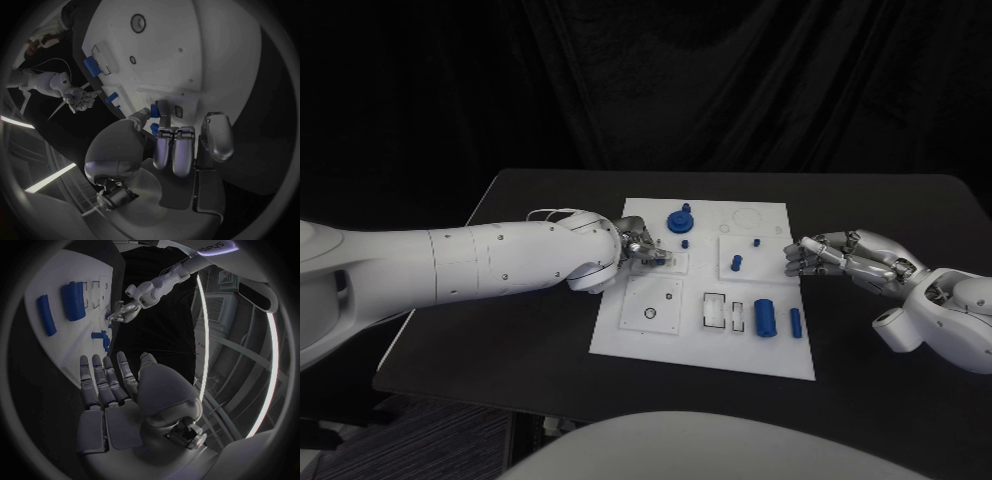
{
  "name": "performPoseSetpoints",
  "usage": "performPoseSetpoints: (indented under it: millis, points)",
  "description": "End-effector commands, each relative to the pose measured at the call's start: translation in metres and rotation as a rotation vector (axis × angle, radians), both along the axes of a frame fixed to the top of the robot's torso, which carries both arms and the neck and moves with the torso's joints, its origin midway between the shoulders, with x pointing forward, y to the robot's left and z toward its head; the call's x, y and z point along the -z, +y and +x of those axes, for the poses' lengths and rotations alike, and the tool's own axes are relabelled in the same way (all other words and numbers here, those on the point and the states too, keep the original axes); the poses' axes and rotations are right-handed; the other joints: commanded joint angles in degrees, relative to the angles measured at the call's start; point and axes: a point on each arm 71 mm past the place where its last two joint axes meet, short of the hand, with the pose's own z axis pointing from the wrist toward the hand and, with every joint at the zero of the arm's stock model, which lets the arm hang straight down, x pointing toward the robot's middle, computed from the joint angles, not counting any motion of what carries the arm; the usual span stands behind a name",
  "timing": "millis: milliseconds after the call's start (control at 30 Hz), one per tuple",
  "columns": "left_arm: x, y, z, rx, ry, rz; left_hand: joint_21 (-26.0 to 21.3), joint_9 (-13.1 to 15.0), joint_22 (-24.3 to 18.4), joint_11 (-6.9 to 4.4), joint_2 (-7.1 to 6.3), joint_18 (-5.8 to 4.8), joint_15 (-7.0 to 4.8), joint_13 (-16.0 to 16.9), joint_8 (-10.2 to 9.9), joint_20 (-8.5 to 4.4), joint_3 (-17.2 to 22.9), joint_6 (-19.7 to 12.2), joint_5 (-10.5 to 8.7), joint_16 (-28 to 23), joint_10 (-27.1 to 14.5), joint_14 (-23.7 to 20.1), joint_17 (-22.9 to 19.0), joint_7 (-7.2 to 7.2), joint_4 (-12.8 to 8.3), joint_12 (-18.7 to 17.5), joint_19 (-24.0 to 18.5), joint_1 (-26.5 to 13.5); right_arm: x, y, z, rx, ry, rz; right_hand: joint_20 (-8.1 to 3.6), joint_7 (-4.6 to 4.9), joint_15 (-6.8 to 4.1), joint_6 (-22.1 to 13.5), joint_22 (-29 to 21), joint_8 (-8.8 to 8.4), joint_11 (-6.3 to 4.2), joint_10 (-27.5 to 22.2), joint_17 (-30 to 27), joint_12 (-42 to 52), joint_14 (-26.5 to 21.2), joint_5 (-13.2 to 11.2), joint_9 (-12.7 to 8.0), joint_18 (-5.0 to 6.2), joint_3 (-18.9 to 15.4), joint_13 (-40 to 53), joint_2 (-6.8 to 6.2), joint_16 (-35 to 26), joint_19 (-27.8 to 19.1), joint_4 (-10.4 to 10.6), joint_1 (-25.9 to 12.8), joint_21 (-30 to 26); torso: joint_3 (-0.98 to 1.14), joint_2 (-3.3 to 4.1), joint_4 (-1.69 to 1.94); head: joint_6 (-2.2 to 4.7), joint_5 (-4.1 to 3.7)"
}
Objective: Assemble the parts on the task board
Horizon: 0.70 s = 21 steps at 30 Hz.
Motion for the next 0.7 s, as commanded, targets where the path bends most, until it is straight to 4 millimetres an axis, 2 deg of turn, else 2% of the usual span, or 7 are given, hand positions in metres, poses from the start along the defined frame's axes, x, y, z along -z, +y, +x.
performPoseSetpoints:
  millis: [33, 233, 433, 700]
  points:
    - [0.0112, 0.0008, -0.0060, 0.006, 0.054, 0.031, -0.6, -0.4, 6.1, 0.55, 0.02, 0.58, 0.43, 15.1, -0.2, 0.40, -2.0, 0.1, -0.91, 0.2, 6.0, 6.2, 15.1, 0.34, 1.5, 0.2, -0.2, -1.1, 0.0021, 0.0004, -0.0015, -0.009, 0.021, -0.008, -0.14, 4.90, -0.05, -0.4, -0.1, 0.17, -0.11, -0.3, 0.0, 0.1, -0.4, 0.1, 0.0, 0.63, 0.3, -0.1, -0.01, 0.4, -0.3, 0.1, 0.5, -0.1, 0.01, 0.04, -0.03, -0.01, 0.05]
    - [0.0119, 0.0023, -0.0060, -0.003, 0.060, 0.039, -1.0, -1.2, 6.2, 0.67, 0.35, 0.64, 0.53, 15.1, -0.4, 0.49, -6.8, 0.0, -2.49, 0.2, 6.0, 6.2, 15.1, 0.46, 5.5, 0.2, -0.2, -2.1, 0.0024, 0.0004, -0.0016, -0.011, 0.025, -0.009, -0.14, 4.88, -0.06, -0.4, -0.1, 0.20, -0.11, -0.3, 0.0, 0.2, -0.4, 0.3, 0.0, 0.64, 0.3, -0.1, -0.10, 0.5, -0.2, 0.0, 0.6, -0.1, 0.03, 0.03, -0.03, -0.01, 0.05]
    - [0.0118, 0.0032, -0.0055, -0.006, 0.053, 0.035, -1.1, -1.6, 6.5, 0.72, 1.10, 0.63, 0.58, 15.1, -0.2, 0.55, -9.9, 0.3, -2.67, 0.2, 6.0, 6.2, 15.1, 0.47, 8.4, 0.2, -0.1, -2.3, 0.0027, 0.0004, -0.0018, -0.014, 0.029, -0.010, -0.14, 4.88, -0.06, -0.4, -0.1, 0.20, -0.11, -0.3, 0.0, 0.2, -0.4, 0.3, 0.0, 0.64, 0.3, -0.1, -0.10, 0.5, -0.2, 0.0, 0.6, -0.1, 0.00, 0.00, 0.00, -0.01, 0.12]
    - [0.0115, 0.0009, -0.0055, 0.013, 0.047, 0.023, -0.9, -0.6, 6.8, 0.51, 1.95, 0.58, 0.44, 15.1, 1.4, 0.46, -11.8, 0.6, -1.90, 0.2, 6.0, 6.2, 15.1, 0.20, 8.5, 0.2, 0.1, -0.7, 0.0030, 0.0010, -0.0018, -0.018, 0.032, -0.009, -0.14, 4.88, -0.07, -0.4, -0.1, 0.21, -0.12, -0.3, 0.0, 0.2, -0.4, 0.4, 0.0, 0.64, 0.3, -0.1, -0.14, 0.5, -0.2, -0.1, 0.7, 0.0, -0.03, 0.00, 0.00, -0.01, 0.23]
